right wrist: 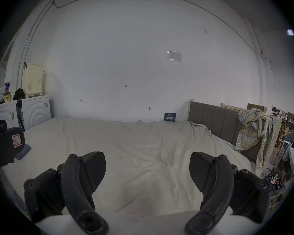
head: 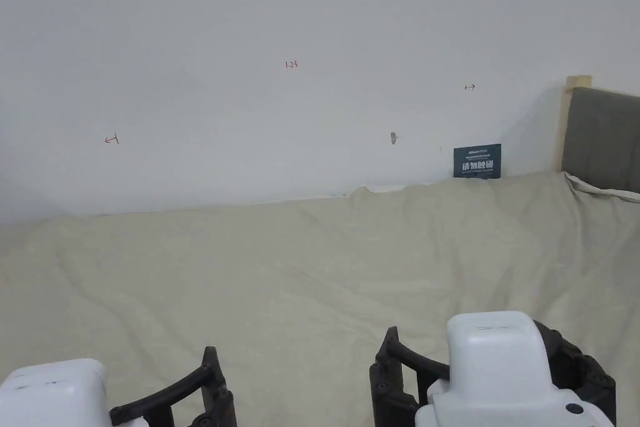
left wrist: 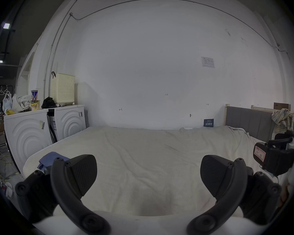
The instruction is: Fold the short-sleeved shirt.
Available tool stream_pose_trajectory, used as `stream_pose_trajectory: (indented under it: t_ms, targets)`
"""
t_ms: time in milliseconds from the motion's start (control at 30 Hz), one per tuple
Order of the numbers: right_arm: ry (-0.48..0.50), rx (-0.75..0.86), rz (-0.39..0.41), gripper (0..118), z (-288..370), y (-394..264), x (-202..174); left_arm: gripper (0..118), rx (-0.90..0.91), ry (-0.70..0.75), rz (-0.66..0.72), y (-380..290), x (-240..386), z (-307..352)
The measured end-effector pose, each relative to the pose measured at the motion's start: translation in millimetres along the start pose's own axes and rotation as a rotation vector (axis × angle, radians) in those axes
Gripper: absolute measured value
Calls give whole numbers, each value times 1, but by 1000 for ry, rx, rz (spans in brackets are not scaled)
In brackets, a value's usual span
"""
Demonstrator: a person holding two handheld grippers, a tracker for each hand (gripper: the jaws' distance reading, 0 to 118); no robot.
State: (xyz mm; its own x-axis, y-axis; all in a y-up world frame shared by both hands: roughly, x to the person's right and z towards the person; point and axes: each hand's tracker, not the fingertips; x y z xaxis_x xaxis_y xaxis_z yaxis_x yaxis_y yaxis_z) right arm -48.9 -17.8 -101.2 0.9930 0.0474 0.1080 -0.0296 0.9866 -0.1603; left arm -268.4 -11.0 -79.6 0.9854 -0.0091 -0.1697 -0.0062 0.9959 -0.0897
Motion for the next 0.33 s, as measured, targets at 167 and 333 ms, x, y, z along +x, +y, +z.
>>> stream_pose_trajectory:
  t_ms: [167,333]
  targets:
    - [-2,1,-7,102,-2,-1,1,118,-6,5,-2,-1,0,0]
    - [-14,4,4,102,-6,-2,2,118,-2,12,-4,-2,-1,0]
